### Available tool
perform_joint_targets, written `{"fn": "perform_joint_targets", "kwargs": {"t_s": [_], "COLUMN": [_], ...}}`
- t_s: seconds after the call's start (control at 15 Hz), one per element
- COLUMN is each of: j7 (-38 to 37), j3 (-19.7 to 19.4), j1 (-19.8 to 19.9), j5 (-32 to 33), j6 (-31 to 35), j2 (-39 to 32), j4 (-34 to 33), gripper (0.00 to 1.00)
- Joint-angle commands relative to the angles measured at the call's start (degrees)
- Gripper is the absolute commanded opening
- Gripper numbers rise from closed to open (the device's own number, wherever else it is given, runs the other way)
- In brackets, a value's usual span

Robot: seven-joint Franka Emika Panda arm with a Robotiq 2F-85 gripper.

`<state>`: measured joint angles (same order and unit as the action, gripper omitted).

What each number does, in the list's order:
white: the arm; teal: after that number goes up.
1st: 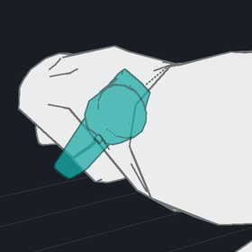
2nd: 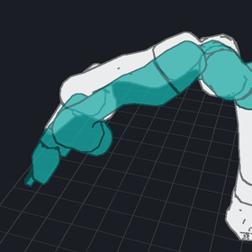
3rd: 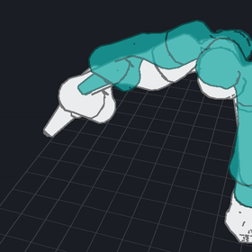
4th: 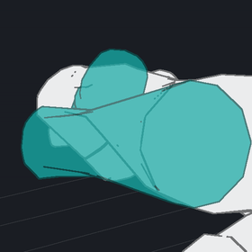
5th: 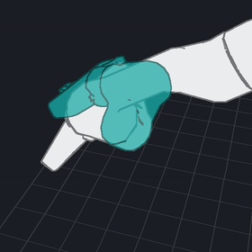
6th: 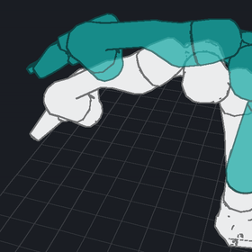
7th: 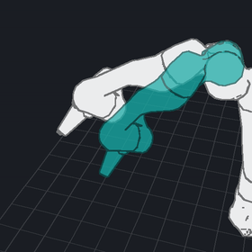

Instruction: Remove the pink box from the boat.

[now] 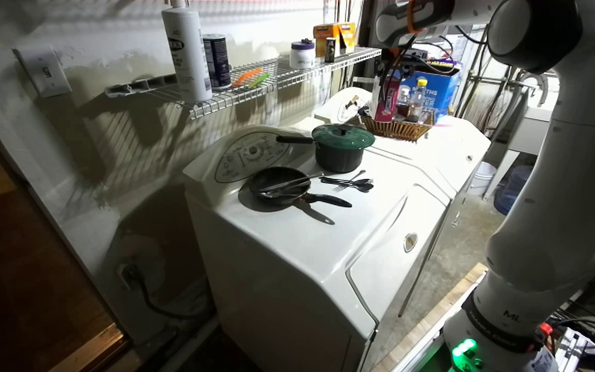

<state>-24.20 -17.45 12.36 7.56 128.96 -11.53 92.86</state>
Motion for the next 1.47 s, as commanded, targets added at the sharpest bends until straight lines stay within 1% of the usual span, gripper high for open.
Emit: {"fn": "perform_joint_targets", "kwargs": {"t_s": [0.0, 0.27, 0.47, 0.6, 0.67, 0.73, 0.8, 0.87, 0.93, 1.0, 1.13, 1.4], "j7": [-2.55, -3.25, -4.6, -4.0, -3.43, -3.29, -2.36, -1.88, -1.16, 1.5, 3.22, 7.83], "j3": [0.09, 0.32, -0.52, -0.26, 0.01, -0.01, 0.4, 0.71, 1.58, 3.0, 3.92, 5.81], "j1": [-0.8, -1.99, -2.81, -2.83, -2.8, -2.89, -2.76, -2.79, -2.6, -1.97, -2.25, -2.24], "j5": [4.28, 5.69, 9.12, 8.77, 7.92, 7.82, 6.65, 6.04, 3.33, -0.61, -3.69, -10.19], "j6": [3.2, 5.34, 8.52, 9.74, 9.6, 9.37, 8.42, 7.42, 4.07, 0.75, -6.7, -22.04], "j2": [-0.68, -1.98, -3.91, -4.59, -4.46, -4.18, -3.04, -2.05, -0.3, 1.74, 6.52, 14.03], "j4": [4.34, 8.33, 9.39, 9.92, 10.25, 10.45, 11.1, 11.68, 12.51, 13.45, 15.72, 16.95], "gripper": [0.38, 0.38, 0.38, 0.38, 0.88, 0.89, 0.96, 0.99, 1.0, 1.0, 1.0, 1.0]}}
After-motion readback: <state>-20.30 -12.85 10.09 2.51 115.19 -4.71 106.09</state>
